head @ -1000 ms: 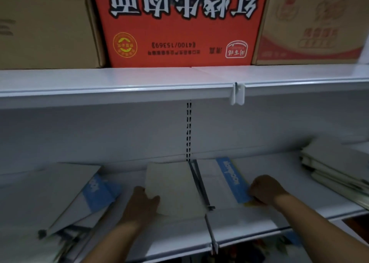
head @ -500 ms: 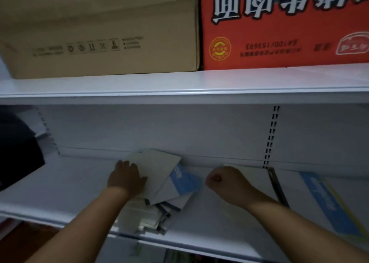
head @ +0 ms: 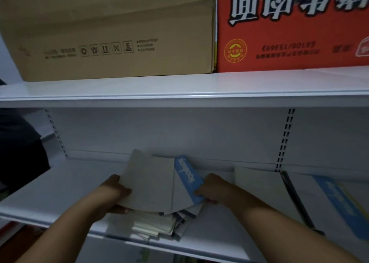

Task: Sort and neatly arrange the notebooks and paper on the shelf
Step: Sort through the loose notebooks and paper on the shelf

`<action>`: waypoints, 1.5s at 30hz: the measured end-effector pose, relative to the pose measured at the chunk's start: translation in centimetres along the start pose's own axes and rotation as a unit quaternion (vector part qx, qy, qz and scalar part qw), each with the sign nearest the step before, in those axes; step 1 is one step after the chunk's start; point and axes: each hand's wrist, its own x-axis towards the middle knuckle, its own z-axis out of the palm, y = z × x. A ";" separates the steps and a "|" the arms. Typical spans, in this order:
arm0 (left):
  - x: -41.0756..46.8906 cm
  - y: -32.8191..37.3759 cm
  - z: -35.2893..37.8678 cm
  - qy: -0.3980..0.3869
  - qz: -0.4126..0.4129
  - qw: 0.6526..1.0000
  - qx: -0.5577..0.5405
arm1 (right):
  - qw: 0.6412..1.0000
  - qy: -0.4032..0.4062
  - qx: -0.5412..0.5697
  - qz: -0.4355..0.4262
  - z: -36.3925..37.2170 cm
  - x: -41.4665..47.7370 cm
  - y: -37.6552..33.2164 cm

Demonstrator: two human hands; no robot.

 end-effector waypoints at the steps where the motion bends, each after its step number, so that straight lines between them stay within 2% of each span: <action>1: -0.5 0.4 0.3 -0.006 0.011 0.999 -0.042 | 1.000 -0.010 0.026 0.002 -0.6 -0.2 0.0; 4: -2.2 2.2 2.3 -0.018 0.059 0.992 -0.107 | 0.996 -0.008 0.084 0.000 -4.2 -1.7 2.0; 9: -2.3 4.0 9.7 -0.096 0.066 0.982 -0.147 | 0.981 0.096 0.159 0.059 -11.7 -6.4 10.7; 11: -1.9 4.3 13.9 -0.139 0.059 0.979 -0.134 | 0.973 0.136 0.171 0.076 -13.9 -8.8 14.4; 15: -1.6 4.9 21.6 -0.173 0.065 0.980 -0.074 | 0.944 0.236 0.196 0.123 -16.8 -12.6 20.5; 17: -1.7 4.8 24.5 -0.142 0.095 0.985 0.013 | 0.935 0.280 0.144 0.163 -17.2 -13.3 22.9; 20: -2.0 4.4 26.4 -0.068 0.158 0.955 0.241 | 0.938 0.236 -0.058 0.247 -17.0 -13.8 24.2; 22: -2.0 4.0 26.6 -0.062 0.166 0.942 0.287 | 0.922 0.230 -0.153 0.270 -16.9 -13.8 23.9; 24: -1.9 4.0 25.6 -0.061 0.210 0.935 0.278 | 0.918 0.262 -0.181 0.236 -16.5 -13.1 22.4; 26: -2.1 4.3 23.1 -0.032 0.277 0.930 0.240 | 0.931 0.298 -0.153 0.144 -15.1 -11.5 19.8; 28: -1.5 4.7 19.2 0.028 0.321 0.925 0.201 | 0.945 0.297 -0.132 0.042 -13.1 -9.8 16.1; 30: 0.0 4.3 14.3 0.094 0.300 0.927 0.204 | 0.957 0.262 -0.118 -0.040 -10.6 -7.9 12.5; 32: 1.8 3.2 9.1 0.138 0.202 0.937 0.248 | 0.966 0.222 -0.097 -0.090 -7.7 -6.0 9.3; 34: 3.0 1.5 4.8 0.142 0.081 0.935 0.315 | 0.966 0.194 -0.101 -0.136 -4.7 -4.2 6.6; 36: 3.3 -0.3 2.5 0.125 0.018 0.917 0.378 | 0.963 0.161 -0.130 -0.171 -1.8 -2.5 4.7; 38: 3.3 -1.8 1.5 0.122 0.010 0.904 0.410 | 0.968 0.122 -0.157 -0.156 0.3 -0.8 2.9; 41: 2.8 -2.8 1.0 0.143 0.035 0.895 0.421 | 0.972 0.069 -0.208 -0.086 1.4 1.1 1.6; 43: 2.4 -2.8 0.4 0.154 0.033 0.905 0.395 | 0.965 0.066 -0.249 -0.054 1.1 1.9 1.4; 45: 1.8 -2.3 -0.1 0.160 0.013 0.936 0.312 | 0.955 0.090 -0.277 -0.053 0.1 2.1 1.0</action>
